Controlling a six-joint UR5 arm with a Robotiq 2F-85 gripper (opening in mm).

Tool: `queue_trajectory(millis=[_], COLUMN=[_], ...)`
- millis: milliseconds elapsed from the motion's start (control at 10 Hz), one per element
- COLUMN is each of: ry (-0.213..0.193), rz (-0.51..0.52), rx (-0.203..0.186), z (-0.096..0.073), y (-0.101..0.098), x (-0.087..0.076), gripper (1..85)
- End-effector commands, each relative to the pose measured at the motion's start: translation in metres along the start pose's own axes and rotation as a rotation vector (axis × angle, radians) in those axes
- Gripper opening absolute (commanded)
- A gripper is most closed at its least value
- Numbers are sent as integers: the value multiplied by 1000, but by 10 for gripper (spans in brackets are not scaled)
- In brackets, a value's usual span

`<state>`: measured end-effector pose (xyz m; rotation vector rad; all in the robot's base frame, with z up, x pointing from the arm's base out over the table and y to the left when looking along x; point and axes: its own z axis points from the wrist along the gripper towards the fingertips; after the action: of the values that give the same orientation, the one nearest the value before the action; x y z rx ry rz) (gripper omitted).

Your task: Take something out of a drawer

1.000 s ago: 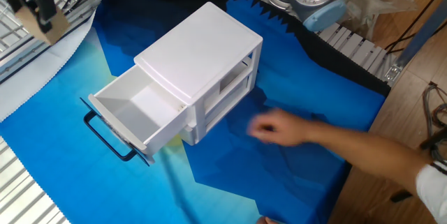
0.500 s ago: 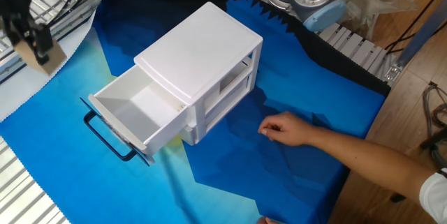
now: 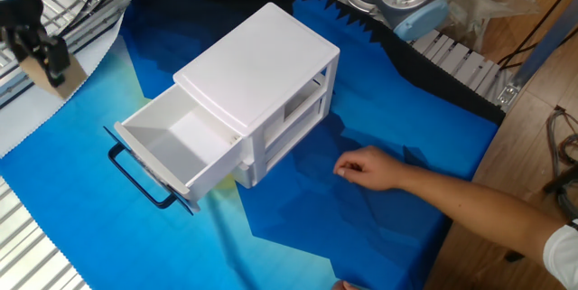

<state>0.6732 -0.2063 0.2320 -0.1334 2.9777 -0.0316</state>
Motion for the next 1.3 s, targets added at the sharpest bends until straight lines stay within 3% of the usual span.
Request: queue_trajectory(millis=[0, 200, 400, 600, 700, 900, 1000, 1100, 1200], ry=[23, 13, -22, -42, -36, -8, -18, -47, -47], rz=[74, 136, 170, 122, 61, -111, -188, -203, -190], rx=[-10, -37, -50, 13, 28, -32, -62, -89, -106], z=[-59, -77, -70, -48, -48, -48, -49, -50, -50], y=[34, 75, 102, 84, 80, 96, 105, 112, 116], x=[25, 37, 45, 35, 37, 44, 43, 36, 37], gripper=[10, 10, 10, 10, 10, 10, 10, 10, 10])
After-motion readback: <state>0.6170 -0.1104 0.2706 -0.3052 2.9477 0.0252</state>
